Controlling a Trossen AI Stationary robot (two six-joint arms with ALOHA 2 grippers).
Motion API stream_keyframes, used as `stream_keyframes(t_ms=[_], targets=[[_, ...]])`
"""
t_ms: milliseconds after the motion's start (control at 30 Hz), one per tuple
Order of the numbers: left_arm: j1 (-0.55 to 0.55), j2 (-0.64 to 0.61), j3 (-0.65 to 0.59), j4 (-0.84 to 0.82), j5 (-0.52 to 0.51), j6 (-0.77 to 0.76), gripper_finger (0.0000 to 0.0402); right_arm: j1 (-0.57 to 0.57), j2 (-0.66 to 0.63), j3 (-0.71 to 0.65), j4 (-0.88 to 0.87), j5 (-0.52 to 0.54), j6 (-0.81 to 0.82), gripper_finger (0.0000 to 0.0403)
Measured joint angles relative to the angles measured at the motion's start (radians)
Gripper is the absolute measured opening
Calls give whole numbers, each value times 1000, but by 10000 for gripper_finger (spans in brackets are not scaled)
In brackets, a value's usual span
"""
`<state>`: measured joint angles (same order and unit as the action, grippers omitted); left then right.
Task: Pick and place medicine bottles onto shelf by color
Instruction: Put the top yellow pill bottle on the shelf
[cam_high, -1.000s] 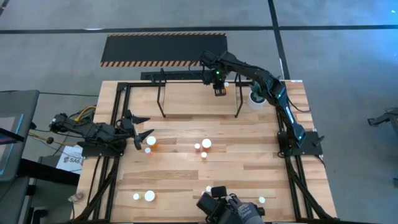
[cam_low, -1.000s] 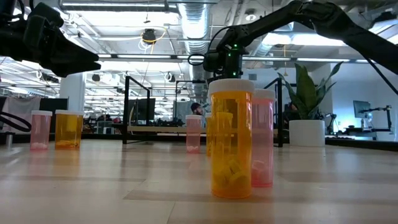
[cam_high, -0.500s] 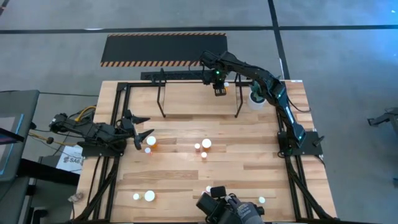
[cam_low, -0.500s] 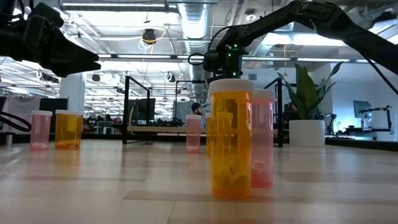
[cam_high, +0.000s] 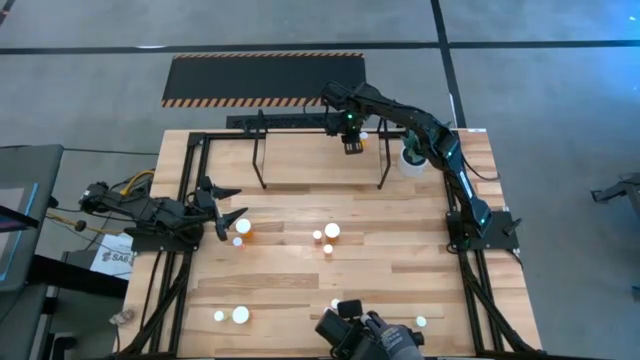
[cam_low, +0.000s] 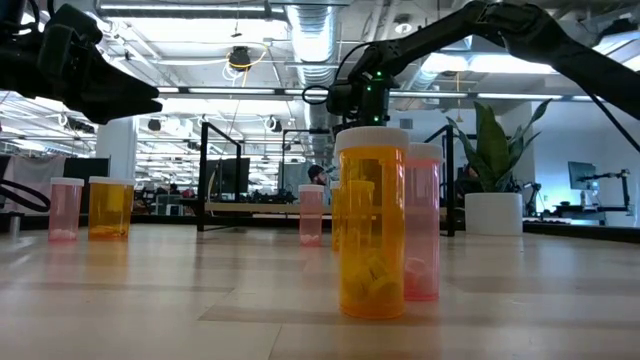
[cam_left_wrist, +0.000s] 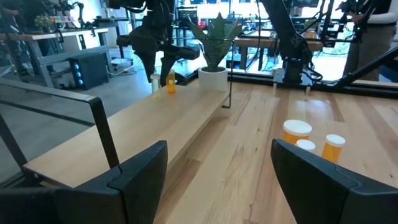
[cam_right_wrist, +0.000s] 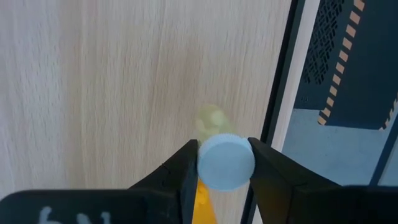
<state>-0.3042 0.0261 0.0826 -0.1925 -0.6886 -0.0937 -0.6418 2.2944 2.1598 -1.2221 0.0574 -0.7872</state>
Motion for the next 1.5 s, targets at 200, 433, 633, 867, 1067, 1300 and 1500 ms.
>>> stream_keyframes(t_ms=[200,433,633,867,1067,1300,1500], targets=[[0,0,0,0,0,0,273,0,-3,-38,12,-15,1,155],[0,0,0,0,0,0,273,0,3,-42,12,-17,1,156],[0,0,0,0,0,0,273,0,2,-42,22,-17,1,158],[0,0,0,0,0,0,273,0,2,-42,27,-16,20,174],[0,0,0,0,0,0,273,0,2,-42,18,-10,53,194],[0,0,0,0,0,0,273,0,0,-42,-2,-9,90,218],[0,0,0,0,0,0,273,-1,-17,-22,-44,-7,130,230]])
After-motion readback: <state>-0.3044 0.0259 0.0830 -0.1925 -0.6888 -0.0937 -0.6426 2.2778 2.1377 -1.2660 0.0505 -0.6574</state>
